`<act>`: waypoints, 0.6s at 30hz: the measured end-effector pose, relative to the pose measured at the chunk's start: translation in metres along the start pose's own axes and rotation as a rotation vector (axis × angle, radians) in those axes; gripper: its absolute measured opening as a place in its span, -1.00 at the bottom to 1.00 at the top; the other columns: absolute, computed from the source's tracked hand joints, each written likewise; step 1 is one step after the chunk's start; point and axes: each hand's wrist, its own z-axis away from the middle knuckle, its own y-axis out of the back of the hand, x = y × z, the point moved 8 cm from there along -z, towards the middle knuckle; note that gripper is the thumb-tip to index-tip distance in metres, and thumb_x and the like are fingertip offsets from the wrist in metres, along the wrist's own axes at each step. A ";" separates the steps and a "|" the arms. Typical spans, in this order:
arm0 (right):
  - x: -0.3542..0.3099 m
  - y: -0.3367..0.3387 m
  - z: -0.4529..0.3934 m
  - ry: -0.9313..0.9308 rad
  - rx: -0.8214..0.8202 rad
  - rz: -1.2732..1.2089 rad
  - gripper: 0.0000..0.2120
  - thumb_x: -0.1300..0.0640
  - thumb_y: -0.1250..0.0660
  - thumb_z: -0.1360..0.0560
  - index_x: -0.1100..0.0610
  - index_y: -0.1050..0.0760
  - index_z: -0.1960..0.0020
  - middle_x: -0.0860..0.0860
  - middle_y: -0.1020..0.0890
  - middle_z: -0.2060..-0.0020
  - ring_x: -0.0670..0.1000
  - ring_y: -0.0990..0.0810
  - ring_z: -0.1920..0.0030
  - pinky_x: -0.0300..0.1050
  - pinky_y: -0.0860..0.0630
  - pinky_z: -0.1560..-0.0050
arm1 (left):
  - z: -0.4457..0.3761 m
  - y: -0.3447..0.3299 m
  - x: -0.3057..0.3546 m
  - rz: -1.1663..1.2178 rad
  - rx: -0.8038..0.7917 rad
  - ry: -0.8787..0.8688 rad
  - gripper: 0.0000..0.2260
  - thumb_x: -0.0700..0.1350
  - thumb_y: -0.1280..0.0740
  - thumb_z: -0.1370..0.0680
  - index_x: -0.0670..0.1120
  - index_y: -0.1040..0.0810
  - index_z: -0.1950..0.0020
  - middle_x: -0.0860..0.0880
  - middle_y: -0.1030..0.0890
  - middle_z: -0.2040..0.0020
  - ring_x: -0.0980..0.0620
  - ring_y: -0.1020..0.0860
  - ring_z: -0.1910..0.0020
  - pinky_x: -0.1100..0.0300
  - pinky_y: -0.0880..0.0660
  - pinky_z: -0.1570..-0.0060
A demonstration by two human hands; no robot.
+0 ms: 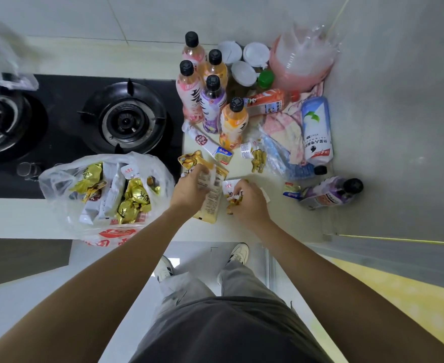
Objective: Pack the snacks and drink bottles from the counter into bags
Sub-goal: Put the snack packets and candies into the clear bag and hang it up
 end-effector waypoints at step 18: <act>-0.128 0.041 0.052 -0.001 0.099 -0.607 -0.77 0.33 -0.51 -0.43 0.07 -0.58 0.04 0.10 -0.66 -0.09 0.02 -0.72 0.00 -0.23 -0.56 0.28 | 0.095 0.137 -0.008 0.478 0.143 -0.179 -0.73 -0.27 -0.37 -0.61 0.12 -0.52 -0.11 0.06 -0.65 -0.02 0.03 -0.63 0.06 -0.03 -0.62 0.07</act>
